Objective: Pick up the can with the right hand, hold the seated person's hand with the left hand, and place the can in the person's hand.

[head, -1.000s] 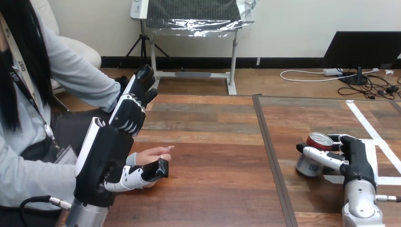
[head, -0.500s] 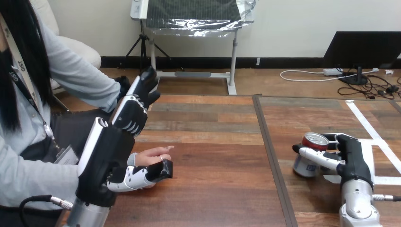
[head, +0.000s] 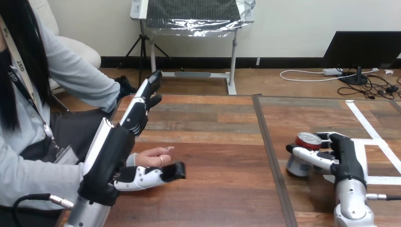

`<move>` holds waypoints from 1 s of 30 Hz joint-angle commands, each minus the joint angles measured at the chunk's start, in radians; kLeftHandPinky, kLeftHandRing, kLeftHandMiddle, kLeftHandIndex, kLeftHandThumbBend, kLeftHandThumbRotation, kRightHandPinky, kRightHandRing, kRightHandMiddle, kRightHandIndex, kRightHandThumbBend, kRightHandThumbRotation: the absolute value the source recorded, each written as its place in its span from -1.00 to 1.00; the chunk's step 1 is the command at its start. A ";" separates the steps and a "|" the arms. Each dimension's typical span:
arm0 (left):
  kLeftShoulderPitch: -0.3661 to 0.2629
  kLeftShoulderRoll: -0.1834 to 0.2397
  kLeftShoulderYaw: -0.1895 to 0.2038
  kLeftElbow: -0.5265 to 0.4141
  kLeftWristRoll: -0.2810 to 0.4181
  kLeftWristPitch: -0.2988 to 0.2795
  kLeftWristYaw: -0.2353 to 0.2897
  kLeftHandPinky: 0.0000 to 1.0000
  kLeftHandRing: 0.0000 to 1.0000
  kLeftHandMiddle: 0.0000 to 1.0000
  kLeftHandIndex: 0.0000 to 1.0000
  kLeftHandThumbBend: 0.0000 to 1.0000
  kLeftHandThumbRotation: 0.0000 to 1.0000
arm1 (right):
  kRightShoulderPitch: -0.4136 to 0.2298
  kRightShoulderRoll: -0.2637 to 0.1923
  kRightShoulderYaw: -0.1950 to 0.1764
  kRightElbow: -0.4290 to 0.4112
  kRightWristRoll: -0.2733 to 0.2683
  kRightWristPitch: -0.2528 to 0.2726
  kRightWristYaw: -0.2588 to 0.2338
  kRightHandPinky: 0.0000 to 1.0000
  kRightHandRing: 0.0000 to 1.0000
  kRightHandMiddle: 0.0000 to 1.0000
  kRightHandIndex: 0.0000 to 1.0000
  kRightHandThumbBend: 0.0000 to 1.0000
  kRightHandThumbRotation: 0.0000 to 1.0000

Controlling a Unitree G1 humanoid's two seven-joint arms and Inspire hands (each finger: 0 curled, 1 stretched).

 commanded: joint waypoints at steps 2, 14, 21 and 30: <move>-0.036 0.041 0.043 -0.036 0.124 0.025 0.099 0.85 0.96 0.99 0.96 1.00 -0.03 | -0.067 -0.010 0.014 -0.069 -0.012 -0.068 -0.003 -0.23 -0.12 0.04 0.05 0.61 -1.00; -0.017 0.111 0.044 -0.114 0.310 0.146 0.218 0.86 0.97 0.95 0.96 1.00 -0.14 | -0.083 -0.006 0.018 -0.085 -0.004 -0.109 0.028 -0.27 -0.16 -0.01 0.03 0.59 -1.00; -0.019 0.154 0.034 -0.145 0.375 0.194 0.256 0.84 0.94 0.91 0.94 1.00 -0.21 | -0.092 -0.004 0.022 -0.097 -0.007 -0.116 0.035 -0.26 -0.16 -0.02 0.03 0.57 -1.00; -0.033 0.207 0.017 -0.164 0.404 0.245 0.254 0.79 0.92 0.90 0.93 1.00 -0.37 | -0.104 -0.003 0.029 -0.108 -0.011 -0.136 0.043 -0.27 -0.16 -0.03 0.03 0.57 -1.00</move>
